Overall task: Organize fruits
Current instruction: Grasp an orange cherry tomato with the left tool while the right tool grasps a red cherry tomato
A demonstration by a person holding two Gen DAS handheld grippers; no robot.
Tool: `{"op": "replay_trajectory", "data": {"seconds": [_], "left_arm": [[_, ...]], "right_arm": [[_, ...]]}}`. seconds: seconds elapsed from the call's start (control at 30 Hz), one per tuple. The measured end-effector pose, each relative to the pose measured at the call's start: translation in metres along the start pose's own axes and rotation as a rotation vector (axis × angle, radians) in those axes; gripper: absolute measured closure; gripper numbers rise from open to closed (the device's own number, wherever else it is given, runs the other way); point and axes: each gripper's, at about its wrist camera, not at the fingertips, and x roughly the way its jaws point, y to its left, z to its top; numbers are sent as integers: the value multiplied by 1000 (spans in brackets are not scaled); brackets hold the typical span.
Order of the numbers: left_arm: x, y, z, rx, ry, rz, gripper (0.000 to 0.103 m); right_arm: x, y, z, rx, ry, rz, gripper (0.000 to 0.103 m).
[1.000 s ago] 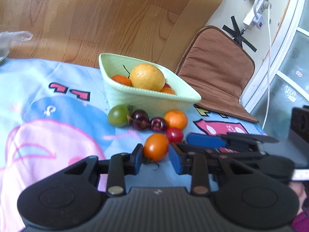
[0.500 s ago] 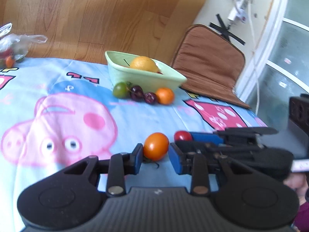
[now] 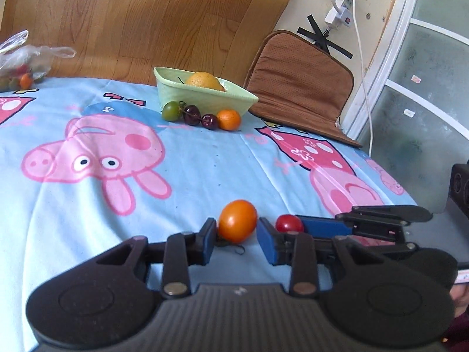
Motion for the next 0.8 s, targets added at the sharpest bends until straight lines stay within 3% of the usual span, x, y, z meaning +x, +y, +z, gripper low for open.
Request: {"op": "replay_trajectory", "data": {"seconds": [0.07,0.13,0.37,0.5,0.53,0.6,0.7,0.8], "left_arm": [[-2,-2,1,9,-9,12,56],[-4,-6,3,30,-27,30,45],[8,-14,12,91,-18,35,45],[16,-13,11,90,1,27,52],[17,-12,9,89,6,23,62],[15,-12,6,95,0,24,73],[9,-10,3,73,5,-22,73],[4,-10,0,70,6,-30,73]], "right_arm": [[-1,0,-1,11,-4,2,70],[-2,3,-2,12,-10,2,52],[-4,4,-5,11,-24,-14,51],[-4,3,-5,9,-25,-18,52],[-4,4,-5,5,-23,-20,52],[-3,4,-5,-7,-22,-22,55],[-1,4,-5,-30,-25,-36,76],[-1,2,-2,-20,-25,-16,76]]}}
